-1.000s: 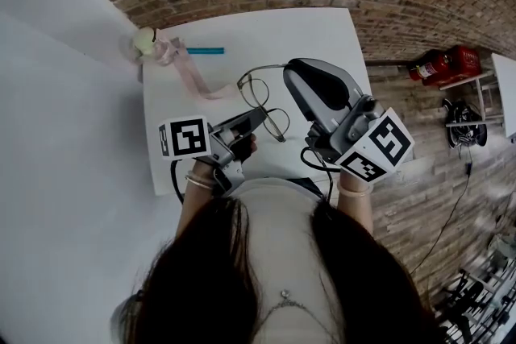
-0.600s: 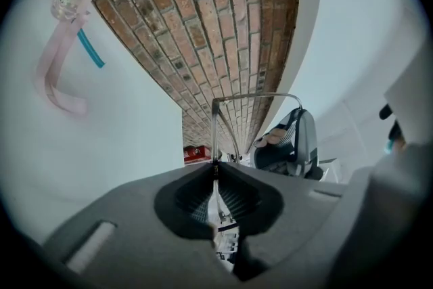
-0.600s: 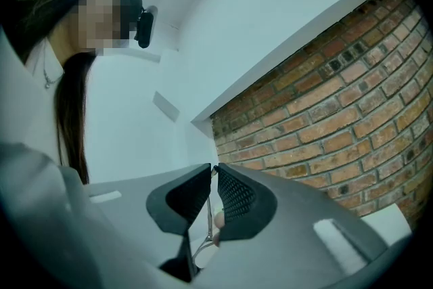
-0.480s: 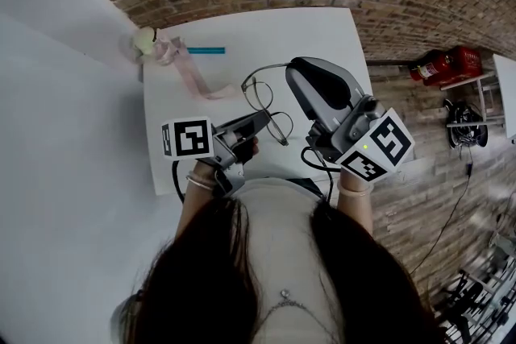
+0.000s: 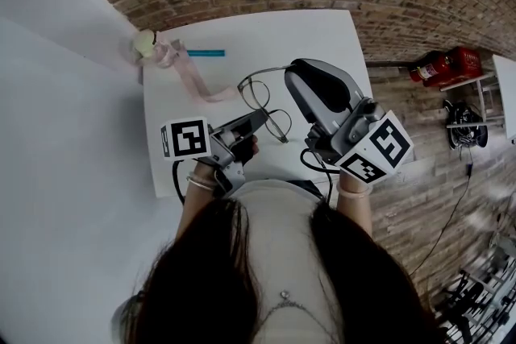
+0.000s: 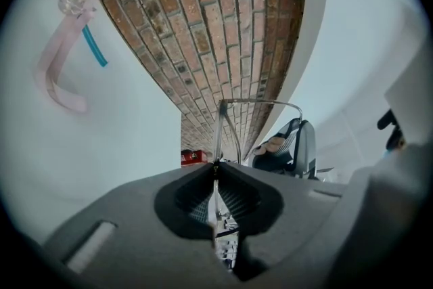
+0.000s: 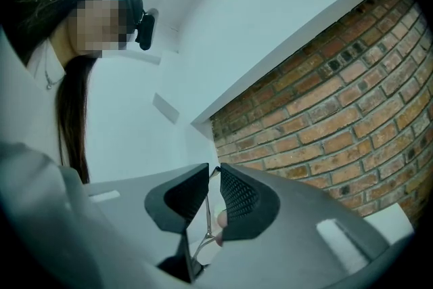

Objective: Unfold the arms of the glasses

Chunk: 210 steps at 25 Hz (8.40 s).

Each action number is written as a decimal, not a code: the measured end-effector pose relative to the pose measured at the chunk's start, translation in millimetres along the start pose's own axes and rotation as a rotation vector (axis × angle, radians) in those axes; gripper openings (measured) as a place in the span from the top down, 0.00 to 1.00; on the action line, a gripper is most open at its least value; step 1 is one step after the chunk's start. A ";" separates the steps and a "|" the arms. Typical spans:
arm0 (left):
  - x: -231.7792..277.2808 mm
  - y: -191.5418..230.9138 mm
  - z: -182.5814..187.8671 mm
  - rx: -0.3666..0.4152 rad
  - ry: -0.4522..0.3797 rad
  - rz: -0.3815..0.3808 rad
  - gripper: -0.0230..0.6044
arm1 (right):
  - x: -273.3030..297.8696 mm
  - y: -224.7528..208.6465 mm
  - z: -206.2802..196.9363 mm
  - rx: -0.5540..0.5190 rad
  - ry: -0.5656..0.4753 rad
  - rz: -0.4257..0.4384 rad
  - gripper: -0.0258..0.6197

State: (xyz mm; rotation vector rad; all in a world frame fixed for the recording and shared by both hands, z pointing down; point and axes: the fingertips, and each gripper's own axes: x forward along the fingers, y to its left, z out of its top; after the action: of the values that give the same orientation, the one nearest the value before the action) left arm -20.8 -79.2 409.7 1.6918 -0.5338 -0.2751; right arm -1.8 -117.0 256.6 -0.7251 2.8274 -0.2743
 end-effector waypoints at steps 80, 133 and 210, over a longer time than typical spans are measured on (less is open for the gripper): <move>-11.5 -8.5 17.6 0.353 -0.137 0.196 0.93 | 19.1 22.9 -98.2 0.063 0.327 0.021 0.87; -16.9 -12.8 33.1 0.248 -0.217 0.131 0.93 | 12.4 15.2 -64.0 0.039 0.196 -0.011 0.89; -49.5 -10.9 63.2 -0.103 -0.434 -0.096 0.93 | -5.3 11.2 -31.5 0.101 0.027 -0.001 0.92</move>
State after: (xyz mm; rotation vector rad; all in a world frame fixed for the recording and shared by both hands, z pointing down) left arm -90.9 -108.2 381.2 1.5627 -0.7441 -0.7377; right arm -10.1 -100.7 285.1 -0.7067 2.8144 -0.4274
